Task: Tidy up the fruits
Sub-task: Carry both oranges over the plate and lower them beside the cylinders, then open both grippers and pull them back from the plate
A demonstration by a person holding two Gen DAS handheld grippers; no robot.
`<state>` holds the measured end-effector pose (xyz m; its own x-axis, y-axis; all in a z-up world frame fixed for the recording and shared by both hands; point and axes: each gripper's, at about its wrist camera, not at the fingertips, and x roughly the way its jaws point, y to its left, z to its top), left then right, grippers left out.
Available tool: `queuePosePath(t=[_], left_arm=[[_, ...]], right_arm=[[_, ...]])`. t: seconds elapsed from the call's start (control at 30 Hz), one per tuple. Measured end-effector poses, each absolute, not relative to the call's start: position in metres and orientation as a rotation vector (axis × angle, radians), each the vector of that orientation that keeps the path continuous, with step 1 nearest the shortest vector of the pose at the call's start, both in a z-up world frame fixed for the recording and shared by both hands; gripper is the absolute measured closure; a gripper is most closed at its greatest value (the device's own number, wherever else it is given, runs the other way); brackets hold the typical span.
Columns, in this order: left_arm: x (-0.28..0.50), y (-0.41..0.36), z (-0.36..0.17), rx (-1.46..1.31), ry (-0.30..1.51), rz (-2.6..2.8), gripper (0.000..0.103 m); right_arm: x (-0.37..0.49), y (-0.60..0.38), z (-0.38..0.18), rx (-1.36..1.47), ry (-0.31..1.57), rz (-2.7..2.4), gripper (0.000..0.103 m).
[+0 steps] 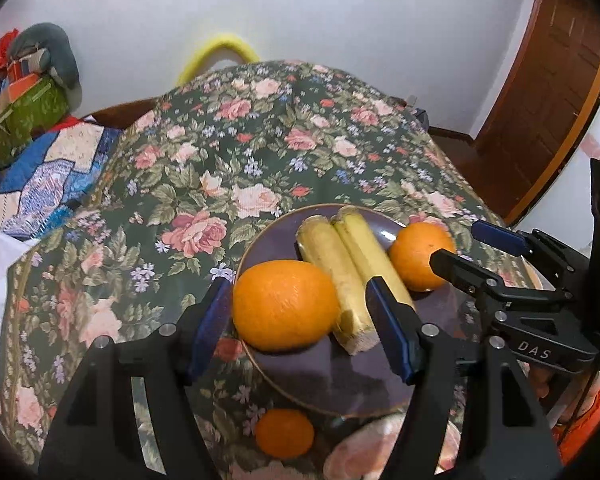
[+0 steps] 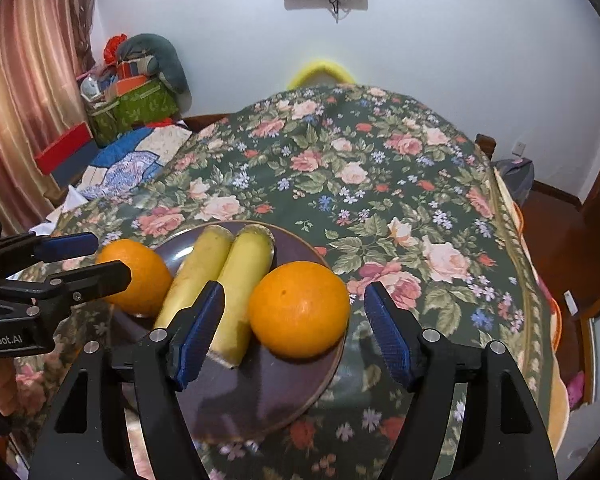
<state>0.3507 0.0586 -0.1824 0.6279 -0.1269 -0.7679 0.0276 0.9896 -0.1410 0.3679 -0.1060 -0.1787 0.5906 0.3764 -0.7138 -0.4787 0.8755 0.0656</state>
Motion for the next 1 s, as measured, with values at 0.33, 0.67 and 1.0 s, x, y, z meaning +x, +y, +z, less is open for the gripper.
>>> queuePosePath(t=[0.33, 0.67, 1.0], left_arm=[[0.296, 0.049, -0.136, -0.079, 0.801, -0.083, 0.034], [0.243, 0.040, -0.110, -0.067, 0.742, -0.077, 0.028], [0.207, 0.036, -0.124, -0.087, 0.772, -0.065, 0.025]], right_arm=[[0.321, -0.123, -0.138, -0.094, 0.712, 0.489, 0.034], [0.272, -0.139, -0.113, -0.093, 0.654, 0.466, 0.032], [0.235, -0.149, -0.128, -0.136, 0.671, 0.441, 0.030]])
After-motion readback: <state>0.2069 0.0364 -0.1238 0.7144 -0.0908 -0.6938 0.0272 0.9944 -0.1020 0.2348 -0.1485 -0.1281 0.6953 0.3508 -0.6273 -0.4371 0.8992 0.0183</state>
